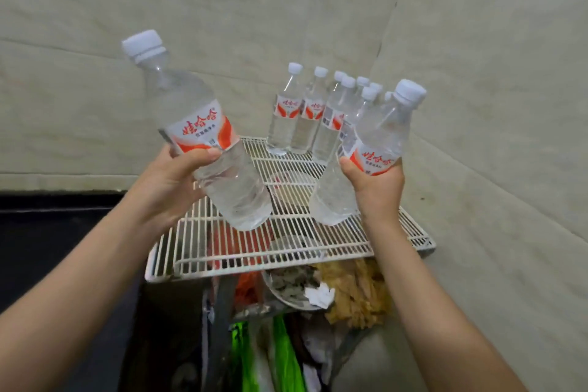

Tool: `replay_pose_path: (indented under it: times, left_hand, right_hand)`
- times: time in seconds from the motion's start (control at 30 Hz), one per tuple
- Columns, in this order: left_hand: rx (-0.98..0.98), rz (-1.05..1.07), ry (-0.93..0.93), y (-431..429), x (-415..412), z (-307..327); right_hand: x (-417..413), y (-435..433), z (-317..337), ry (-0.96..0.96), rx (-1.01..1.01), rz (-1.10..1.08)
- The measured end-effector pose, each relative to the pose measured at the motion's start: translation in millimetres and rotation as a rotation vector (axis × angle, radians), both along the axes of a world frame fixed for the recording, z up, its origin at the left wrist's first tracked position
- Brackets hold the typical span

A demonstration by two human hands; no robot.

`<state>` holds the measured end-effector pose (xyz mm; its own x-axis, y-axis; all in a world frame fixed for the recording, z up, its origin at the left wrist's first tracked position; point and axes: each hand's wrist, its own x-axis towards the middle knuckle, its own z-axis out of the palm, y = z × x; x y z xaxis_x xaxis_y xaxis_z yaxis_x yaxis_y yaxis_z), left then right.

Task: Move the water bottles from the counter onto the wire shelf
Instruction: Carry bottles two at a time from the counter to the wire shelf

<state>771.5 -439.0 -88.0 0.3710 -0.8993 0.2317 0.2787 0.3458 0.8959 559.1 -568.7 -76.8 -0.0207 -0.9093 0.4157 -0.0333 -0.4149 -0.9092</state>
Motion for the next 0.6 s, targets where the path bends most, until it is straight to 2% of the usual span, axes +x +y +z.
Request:
replay_pose_path:
  times: [0.1,0.3,0.43,0.6]
  left_hand:
    - [0.002,0.007,-0.054,-38,29,6]
    - [0.015,0.025,-0.137,-100,75,0]
    - [0.061,0.050,-0.141,-134,98,-4]
    - [0.119,0.011,-0.233,-165,106,-2]
  right_hand:
    - [33,-41,4,0.040,-0.004,0.036]
    - [91,-115,0,0.266,0.030,0.110]
    - [124,-159,-5,0.247,0.087,0.098]
    - [136,-193,-16,0.248,0.111,0.089]
